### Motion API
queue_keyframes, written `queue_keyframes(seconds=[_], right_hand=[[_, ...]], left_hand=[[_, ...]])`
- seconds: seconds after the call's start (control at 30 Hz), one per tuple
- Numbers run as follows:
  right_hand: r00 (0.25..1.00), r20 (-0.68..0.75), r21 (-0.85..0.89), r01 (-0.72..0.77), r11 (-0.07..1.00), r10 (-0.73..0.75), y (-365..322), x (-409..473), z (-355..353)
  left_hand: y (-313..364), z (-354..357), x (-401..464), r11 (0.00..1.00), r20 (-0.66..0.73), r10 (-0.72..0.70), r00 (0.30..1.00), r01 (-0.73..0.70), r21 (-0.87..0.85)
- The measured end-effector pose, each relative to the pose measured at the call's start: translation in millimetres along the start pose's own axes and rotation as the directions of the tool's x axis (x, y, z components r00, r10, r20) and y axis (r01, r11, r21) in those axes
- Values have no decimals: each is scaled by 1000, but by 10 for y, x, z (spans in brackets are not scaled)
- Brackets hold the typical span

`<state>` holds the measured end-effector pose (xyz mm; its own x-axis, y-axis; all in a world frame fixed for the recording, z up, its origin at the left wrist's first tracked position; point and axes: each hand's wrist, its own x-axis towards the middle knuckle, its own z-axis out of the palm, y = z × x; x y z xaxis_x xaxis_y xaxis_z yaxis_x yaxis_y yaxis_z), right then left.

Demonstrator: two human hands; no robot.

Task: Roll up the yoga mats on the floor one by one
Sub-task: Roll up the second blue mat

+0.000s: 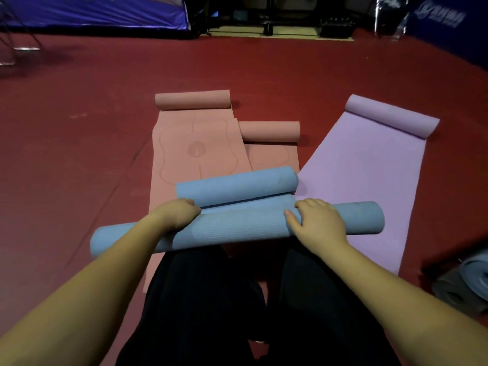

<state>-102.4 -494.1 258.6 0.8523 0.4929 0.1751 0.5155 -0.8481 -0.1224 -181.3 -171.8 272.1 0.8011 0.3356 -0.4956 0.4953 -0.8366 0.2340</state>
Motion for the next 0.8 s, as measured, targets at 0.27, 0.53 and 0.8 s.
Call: queue_keyframes(seconds=[0.27, 0.53, 0.8], right_hand=[[997, 53, -59, -44, 997, 47, -46, 159, -43], [964, 222, -78, -130, 988, 144, -90, 446, -92], [900, 401, -55, -159, 986, 168, -85, 564, -320]], left_hand=[[19, 254, -307, 999, -627, 25, 779, -44, -14], [-87, 556, -356, 985, -626, 150, 765, -64, 158], [49, 252, -338, 983, -574, 125, 810, -21, 184]])
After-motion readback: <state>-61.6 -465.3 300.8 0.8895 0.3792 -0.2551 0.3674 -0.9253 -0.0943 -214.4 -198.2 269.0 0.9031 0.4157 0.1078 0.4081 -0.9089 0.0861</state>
